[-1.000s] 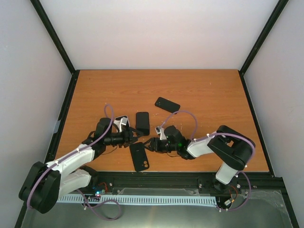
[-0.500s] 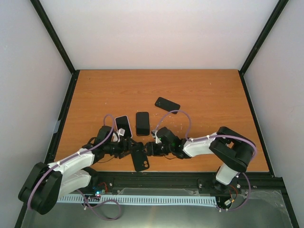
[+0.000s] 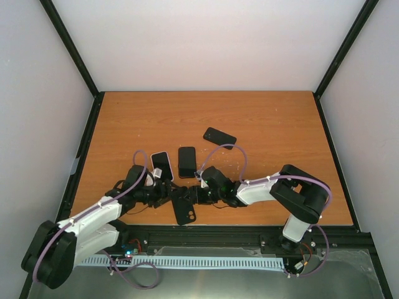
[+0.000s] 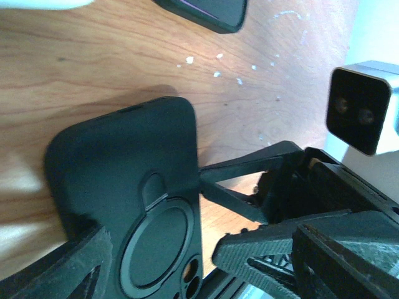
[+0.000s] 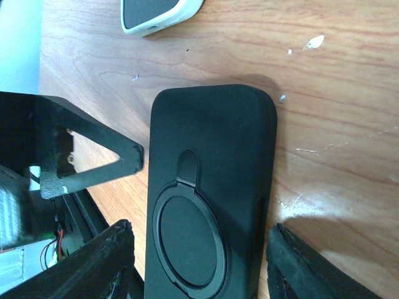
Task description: Put the phone into the phone case
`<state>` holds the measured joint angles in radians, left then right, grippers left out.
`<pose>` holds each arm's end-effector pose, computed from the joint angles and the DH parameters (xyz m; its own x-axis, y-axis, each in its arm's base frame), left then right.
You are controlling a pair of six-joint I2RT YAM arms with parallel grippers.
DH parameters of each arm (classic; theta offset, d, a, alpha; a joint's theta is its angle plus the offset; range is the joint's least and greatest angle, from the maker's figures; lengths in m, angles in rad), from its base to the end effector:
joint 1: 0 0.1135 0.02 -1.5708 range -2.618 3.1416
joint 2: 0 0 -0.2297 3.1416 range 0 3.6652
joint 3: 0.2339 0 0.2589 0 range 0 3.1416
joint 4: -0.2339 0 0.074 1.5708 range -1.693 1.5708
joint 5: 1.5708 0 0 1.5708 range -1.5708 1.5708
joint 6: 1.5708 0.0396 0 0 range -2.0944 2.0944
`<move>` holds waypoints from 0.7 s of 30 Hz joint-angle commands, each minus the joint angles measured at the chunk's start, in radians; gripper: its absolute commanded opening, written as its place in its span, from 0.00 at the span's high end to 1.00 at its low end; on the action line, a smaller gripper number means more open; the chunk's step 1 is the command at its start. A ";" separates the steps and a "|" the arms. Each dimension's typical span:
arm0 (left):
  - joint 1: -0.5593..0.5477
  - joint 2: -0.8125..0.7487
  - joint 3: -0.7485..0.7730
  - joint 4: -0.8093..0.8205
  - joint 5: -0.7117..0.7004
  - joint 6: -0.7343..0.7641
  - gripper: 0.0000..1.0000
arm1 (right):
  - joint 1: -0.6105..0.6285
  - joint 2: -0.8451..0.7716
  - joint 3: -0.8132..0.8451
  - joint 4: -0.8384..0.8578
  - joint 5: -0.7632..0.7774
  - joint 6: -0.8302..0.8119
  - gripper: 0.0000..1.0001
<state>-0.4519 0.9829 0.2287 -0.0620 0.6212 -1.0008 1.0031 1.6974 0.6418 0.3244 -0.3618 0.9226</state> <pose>0.1609 -0.1037 0.0986 -0.9546 -0.2976 -0.0127 -0.1666 0.5687 -0.8055 0.1538 0.2672 0.0776 -0.9583 -0.1161 -0.2610 -0.2754 0.6183 0.7361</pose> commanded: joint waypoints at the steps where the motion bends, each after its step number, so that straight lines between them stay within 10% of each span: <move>1: -0.005 -0.065 0.077 -0.229 -0.109 0.044 0.18 | 0.012 -0.004 -0.004 -0.036 0.045 0.007 0.42; 21: -0.010 0.056 -0.049 0.120 0.009 -0.063 0.36 | 0.003 -0.039 -0.011 0.171 -0.091 0.059 0.41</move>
<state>-0.4557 1.0283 0.1925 -0.0135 0.6067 -1.0405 1.0031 1.7107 0.6552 0.3397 -0.3904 0.9333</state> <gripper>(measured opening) 0.670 0.596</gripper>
